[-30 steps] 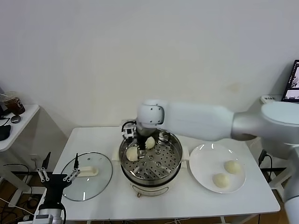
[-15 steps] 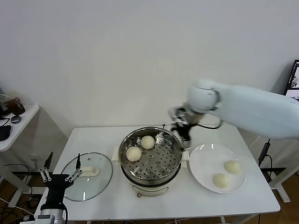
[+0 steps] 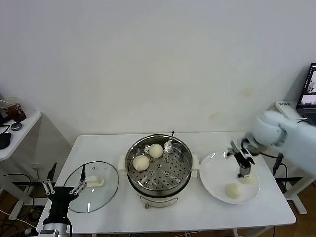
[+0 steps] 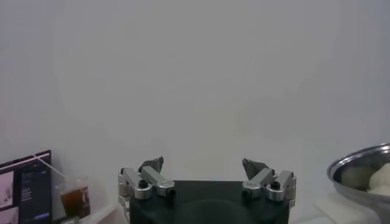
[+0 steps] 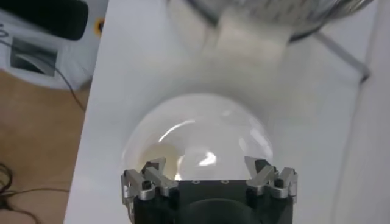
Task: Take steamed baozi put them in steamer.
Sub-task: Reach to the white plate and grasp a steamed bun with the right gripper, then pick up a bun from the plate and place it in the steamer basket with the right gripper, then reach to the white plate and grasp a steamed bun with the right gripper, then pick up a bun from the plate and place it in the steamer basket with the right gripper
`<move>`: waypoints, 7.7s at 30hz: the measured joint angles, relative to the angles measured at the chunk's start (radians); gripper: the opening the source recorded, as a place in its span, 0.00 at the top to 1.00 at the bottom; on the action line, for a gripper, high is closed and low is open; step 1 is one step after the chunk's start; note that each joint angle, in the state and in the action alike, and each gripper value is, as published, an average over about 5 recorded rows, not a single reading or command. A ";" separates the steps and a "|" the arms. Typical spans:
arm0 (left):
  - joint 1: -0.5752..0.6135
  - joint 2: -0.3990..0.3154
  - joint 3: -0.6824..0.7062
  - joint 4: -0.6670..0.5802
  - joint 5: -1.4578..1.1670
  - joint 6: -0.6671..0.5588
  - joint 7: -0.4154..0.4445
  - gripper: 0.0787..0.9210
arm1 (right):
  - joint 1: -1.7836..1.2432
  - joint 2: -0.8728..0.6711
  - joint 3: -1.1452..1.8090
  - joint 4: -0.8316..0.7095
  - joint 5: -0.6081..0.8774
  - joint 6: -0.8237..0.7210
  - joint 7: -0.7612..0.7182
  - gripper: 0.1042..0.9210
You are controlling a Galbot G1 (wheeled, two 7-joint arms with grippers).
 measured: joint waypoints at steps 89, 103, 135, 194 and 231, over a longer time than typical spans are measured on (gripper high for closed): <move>-0.017 0.012 -0.026 -0.017 0.009 0.008 0.001 0.12 | 0.365 0.482 -0.202 -0.077 0.258 0.207 0.119 0.56; -0.020 0.004 -0.042 -0.001 0.006 0.007 0.001 0.12 | 0.327 0.660 -0.336 -0.114 0.091 0.502 0.153 0.54; -0.032 0.008 -0.058 0.011 -0.006 0.004 0.003 0.12 | 0.363 0.554 -0.289 -0.075 0.036 0.610 0.144 0.12; -0.022 0.016 -0.049 0.005 0.026 0.010 0.008 0.12 | -0.513 0.200 0.554 -0.474 -0.348 0.128 0.097 0.21; -0.046 0.025 -0.033 0.000 0.010 0.011 0.004 0.12 | 0.000 0.146 0.150 -0.264 0.000 -0.022 0.078 0.59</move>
